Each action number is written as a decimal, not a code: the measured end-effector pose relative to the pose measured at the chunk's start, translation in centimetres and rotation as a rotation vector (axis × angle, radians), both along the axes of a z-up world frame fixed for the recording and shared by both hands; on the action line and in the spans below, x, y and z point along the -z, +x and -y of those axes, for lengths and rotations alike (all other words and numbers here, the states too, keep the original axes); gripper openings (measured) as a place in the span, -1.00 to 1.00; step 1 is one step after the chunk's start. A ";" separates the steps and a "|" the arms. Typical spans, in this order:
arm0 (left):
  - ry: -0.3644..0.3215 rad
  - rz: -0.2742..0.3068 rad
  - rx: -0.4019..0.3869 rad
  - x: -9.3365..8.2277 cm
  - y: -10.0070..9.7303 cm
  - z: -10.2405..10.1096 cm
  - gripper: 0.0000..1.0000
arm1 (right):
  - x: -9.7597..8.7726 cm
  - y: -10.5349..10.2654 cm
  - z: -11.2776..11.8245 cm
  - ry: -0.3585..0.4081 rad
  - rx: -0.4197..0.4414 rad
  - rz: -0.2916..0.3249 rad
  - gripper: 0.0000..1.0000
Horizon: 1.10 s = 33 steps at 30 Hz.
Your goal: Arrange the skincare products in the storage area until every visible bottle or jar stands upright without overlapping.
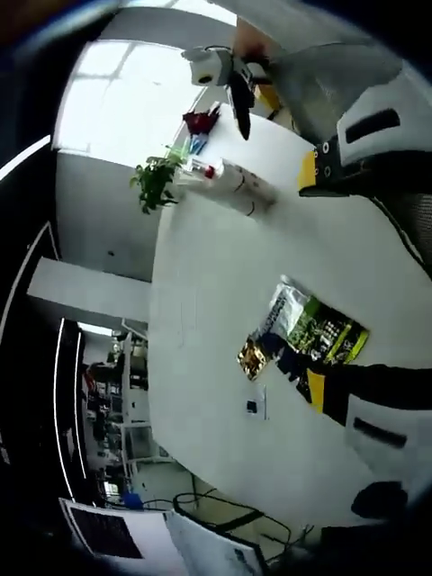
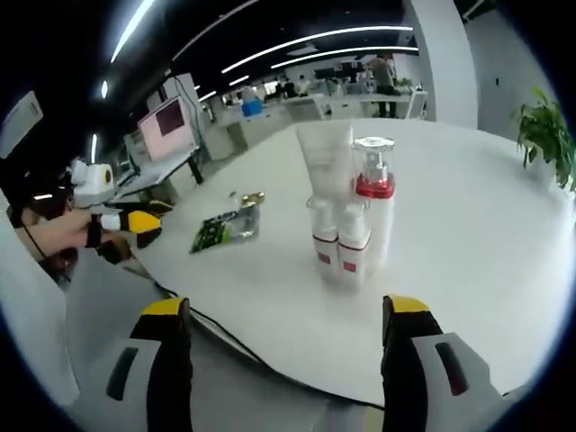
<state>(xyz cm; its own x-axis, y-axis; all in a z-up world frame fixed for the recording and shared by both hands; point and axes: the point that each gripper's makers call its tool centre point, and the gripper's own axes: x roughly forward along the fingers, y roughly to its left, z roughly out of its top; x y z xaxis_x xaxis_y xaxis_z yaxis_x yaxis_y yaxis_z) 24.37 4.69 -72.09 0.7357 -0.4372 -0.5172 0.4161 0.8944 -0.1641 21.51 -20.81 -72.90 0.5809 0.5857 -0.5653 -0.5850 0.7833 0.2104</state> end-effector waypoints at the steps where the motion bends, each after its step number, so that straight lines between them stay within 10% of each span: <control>1: 0.007 0.004 0.006 0.1 0.4 0.1 0.57 | 0.0 0.0 0.1 -0.001 0.001 0.000 0.74; 20: 0.456 -0.285 0.383 10.1 6.4 -3.3 0.66 | 0.2 0.3 0.4 -0.011 0.010 0.007 0.66; 33: 0.479 -0.375 0.434 11.6 7.3 -3.4 0.65 | 0.6 0.5 0.7 -0.022 0.023 -0.005 0.65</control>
